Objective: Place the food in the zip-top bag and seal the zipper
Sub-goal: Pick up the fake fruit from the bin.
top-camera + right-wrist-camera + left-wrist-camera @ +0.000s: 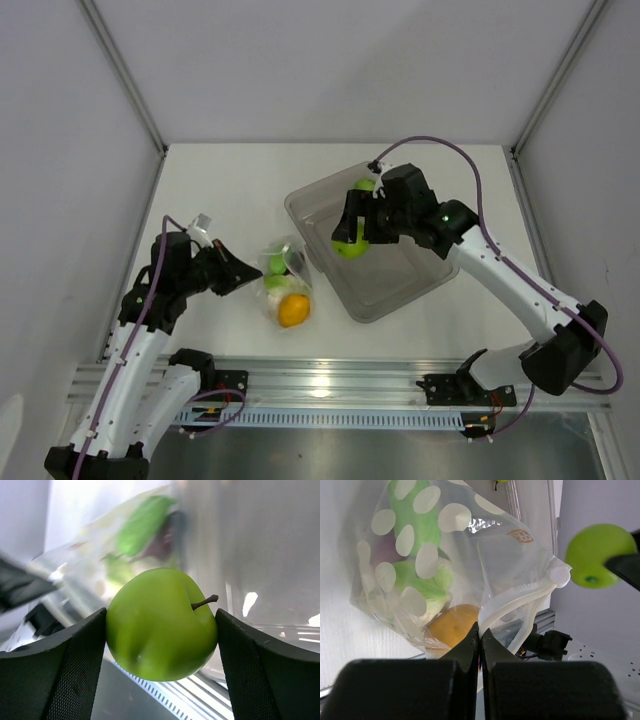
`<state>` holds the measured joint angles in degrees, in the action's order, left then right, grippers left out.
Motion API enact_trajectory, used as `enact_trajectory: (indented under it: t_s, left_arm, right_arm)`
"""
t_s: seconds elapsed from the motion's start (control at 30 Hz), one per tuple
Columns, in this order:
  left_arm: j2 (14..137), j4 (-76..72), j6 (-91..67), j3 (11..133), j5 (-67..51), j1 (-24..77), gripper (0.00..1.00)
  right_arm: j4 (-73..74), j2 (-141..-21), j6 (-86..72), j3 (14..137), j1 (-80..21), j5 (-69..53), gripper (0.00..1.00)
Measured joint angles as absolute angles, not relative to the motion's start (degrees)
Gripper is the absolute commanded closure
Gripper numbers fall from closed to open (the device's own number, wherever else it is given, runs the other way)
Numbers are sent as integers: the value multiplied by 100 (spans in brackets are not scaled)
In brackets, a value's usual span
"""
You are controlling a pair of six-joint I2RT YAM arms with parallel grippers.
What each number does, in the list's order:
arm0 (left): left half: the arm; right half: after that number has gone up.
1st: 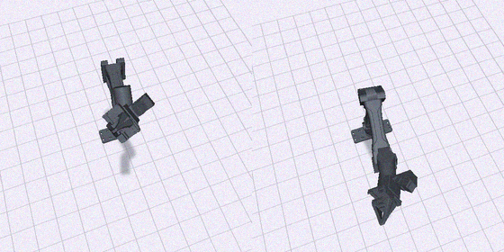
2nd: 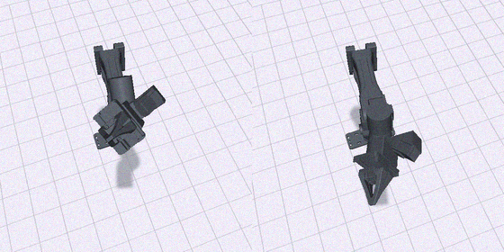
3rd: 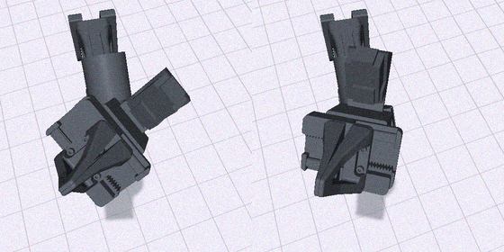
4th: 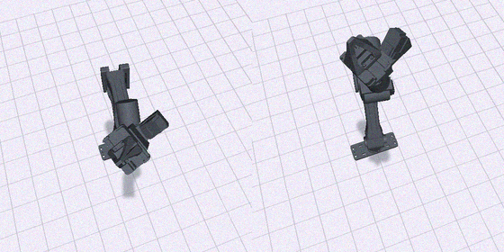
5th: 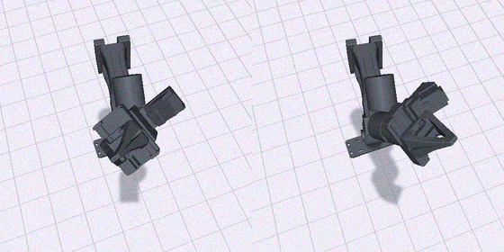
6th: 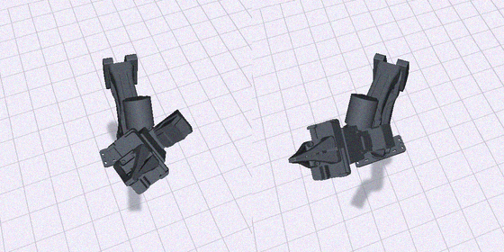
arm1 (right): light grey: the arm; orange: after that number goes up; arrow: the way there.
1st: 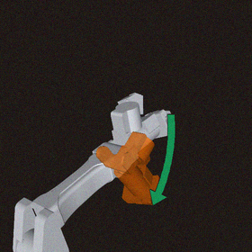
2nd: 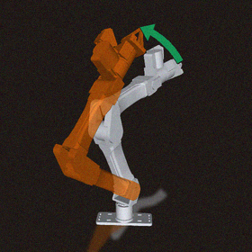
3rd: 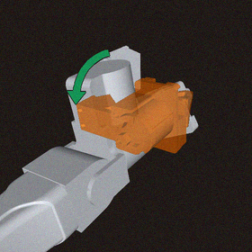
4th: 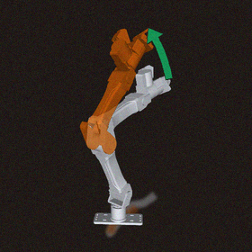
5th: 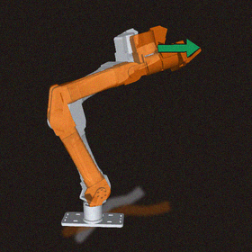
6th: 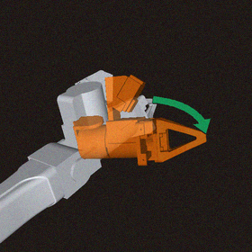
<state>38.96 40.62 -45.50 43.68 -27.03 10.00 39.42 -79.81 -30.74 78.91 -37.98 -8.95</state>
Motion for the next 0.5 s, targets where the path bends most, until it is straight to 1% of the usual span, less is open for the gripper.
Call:
enact_trajectory:
  t_s: [0.27,0.5]
  left_arm:
    - [3896,4134,-4674,4375,-2606,1000,99]
    - [3896,4134,-4707,4375,-2606,1000,99]
  right_arm:
    - [4062,-7848,-2624,8643,-5201,-943,83]
    - [4195,-8062,-2228,8978,-6431,-600,78]
